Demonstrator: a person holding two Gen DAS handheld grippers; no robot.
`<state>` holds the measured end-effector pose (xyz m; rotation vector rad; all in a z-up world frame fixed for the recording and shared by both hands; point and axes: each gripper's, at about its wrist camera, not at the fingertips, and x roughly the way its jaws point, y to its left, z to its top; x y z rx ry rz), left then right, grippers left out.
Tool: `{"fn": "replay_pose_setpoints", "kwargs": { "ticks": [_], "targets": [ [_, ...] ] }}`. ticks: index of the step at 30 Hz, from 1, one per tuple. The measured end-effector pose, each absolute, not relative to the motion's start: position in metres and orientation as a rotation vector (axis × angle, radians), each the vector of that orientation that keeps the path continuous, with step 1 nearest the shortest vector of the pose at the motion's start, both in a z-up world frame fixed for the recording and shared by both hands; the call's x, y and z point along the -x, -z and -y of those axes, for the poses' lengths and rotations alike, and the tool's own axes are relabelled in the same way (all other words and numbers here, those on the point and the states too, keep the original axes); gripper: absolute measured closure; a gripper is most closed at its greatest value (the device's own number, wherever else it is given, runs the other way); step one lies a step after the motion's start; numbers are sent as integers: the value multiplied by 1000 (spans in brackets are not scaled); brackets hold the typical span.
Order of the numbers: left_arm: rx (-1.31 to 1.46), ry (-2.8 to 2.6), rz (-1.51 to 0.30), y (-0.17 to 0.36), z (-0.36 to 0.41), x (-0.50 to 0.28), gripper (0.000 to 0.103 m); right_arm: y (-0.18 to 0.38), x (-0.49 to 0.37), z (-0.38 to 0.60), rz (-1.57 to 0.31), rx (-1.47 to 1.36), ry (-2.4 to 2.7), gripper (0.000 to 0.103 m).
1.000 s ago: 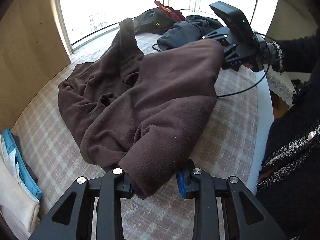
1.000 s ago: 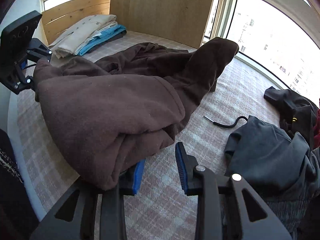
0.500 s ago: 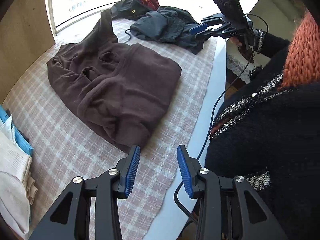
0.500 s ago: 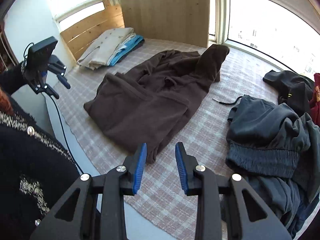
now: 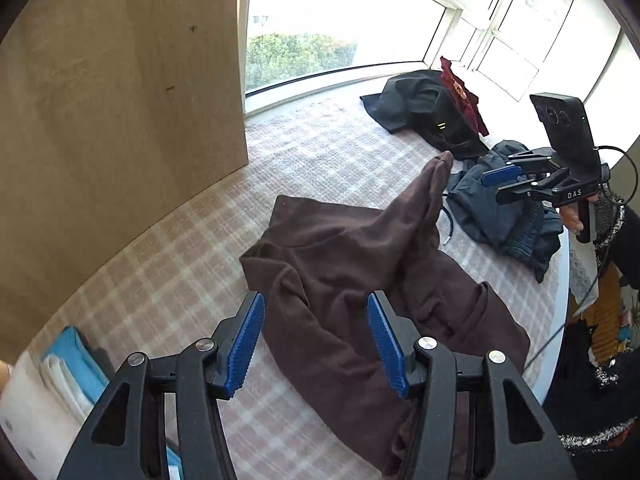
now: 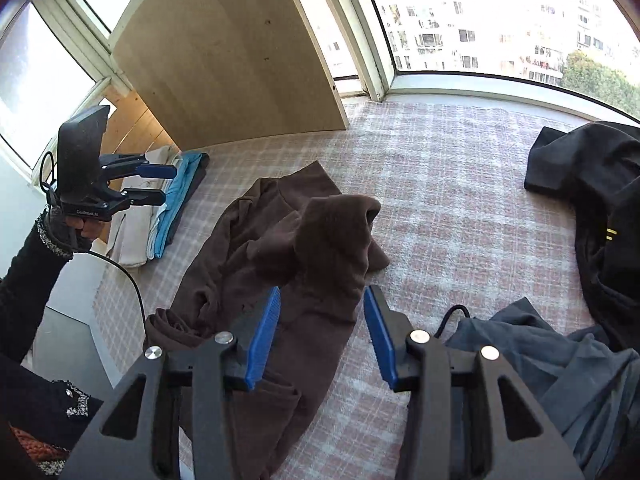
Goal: Fold clothes
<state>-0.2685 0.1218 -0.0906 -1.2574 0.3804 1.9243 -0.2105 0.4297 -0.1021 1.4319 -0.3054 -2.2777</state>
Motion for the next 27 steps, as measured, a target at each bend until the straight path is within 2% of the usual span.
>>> {"fn": "replay_pose_setpoints", "kwargs": {
  "ticks": [3,7,11,12,15,16,17,20,23,27],
  "targets": [
    [1274,-1871,-553,121,-171,305,49,113,236,-429,368,-1479,2201,59],
    [1350,-1789,-643,167,-210,342,49,121,259,-434,435,-1508,2123,59],
    [1407,-1752,-662,202,-224,358,51,131,277,-439,476,-1542,2054,55],
    [1412,-1747,-664,207,-227,359,49,133,280,-438,480,-1550,2035,55],
    [1396,-1733,-638,207,-227,359,54,137,288,-438,491,-1575,1986,55],
    [1391,-1730,-634,206,-227,359,64,139,290,-439,497,-1588,1977,54],
    [1377,-1723,-645,205,-228,355,80,141,291,-438,503,-1601,1965,54],
    [1335,-1704,-675,203,-228,346,94,147,294,-437,506,-1634,1940,54],
    [1349,-1720,-597,192,-217,344,98,150,293,-434,488,-1648,1930,54],
    [1296,-1778,-483,147,-183,332,98,137,286,-427,371,-1619,1994,71]
  ]
}}
